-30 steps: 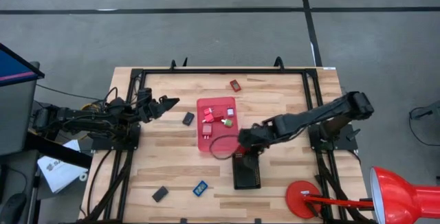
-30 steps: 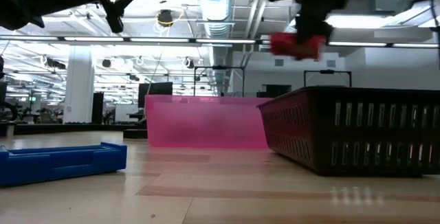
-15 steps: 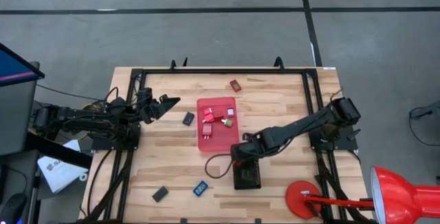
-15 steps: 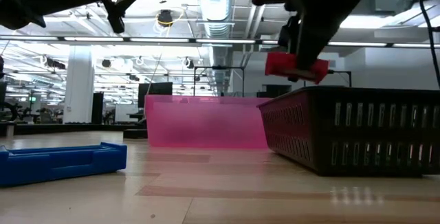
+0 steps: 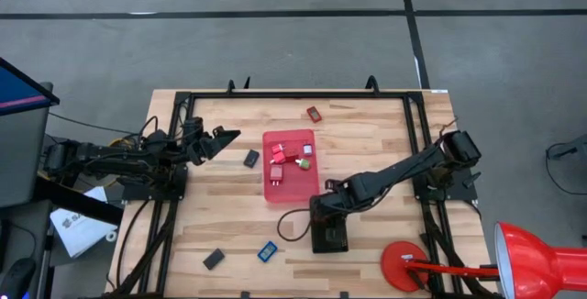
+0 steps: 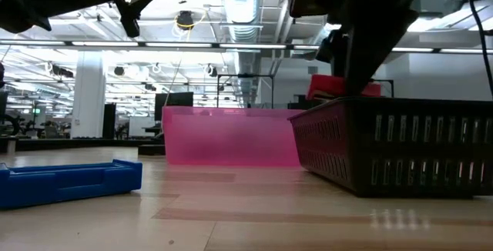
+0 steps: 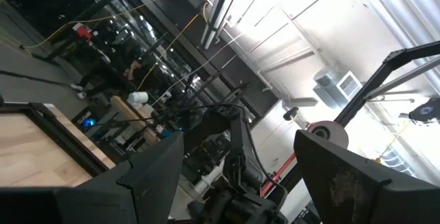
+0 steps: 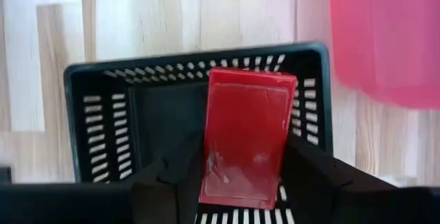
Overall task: Pick & Place Office items
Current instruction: Put the bottom red digital timer into the black bin, then put the red digital timer into the black bin
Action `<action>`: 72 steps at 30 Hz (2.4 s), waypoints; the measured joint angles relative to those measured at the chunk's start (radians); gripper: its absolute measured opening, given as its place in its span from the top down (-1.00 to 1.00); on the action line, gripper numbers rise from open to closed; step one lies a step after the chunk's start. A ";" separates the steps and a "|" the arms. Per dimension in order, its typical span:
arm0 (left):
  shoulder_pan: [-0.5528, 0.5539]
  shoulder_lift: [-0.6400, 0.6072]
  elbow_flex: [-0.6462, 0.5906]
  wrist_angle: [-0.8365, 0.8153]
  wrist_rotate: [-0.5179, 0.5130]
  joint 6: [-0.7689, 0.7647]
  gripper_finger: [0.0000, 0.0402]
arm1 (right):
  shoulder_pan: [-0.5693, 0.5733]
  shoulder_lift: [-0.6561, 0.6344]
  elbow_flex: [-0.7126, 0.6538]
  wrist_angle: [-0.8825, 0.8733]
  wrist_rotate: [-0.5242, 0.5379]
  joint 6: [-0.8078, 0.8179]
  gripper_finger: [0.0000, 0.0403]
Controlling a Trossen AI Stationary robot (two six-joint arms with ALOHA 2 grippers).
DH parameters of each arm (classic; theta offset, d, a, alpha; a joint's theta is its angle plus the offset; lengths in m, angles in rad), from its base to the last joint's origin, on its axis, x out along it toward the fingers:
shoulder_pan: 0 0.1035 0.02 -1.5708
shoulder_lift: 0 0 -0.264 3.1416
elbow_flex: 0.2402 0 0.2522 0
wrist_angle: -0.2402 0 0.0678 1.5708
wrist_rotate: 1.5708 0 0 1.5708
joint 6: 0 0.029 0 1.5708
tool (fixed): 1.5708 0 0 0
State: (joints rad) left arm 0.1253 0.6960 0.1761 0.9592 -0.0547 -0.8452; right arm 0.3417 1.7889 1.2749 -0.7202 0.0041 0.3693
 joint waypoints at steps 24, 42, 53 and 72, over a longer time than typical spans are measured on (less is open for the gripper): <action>0.000 0.000 0.000 0.000 0.000 -0.004 -0.36 | -0.057 0.000 -0.068 0.044 -0.006 0.043 0.05; 0.000 0.000 0.000 -0.001 -0.006 -0.002 -0.36 | -0.107 -0.325 -0.048 0.057 0.164 0.376 -0.03; 0.000 0.000 0.000 -0.001 -0.028 0.003 -0.36 | -0.354 -0.475 -0.137 -0.062 0.452 1.091 -0.02; 0.000 -0.002 0.000 0.013 -0.032 0.003 -0.36 | -0.871 0.245 0.624 -0.412 0.154 0.171 0.04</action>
State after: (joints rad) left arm 0.1257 0.6945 0.1757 0.9719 -0.0864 -0.8421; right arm -0.5293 2.0337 1.8988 -1.1322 0.1578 0.5401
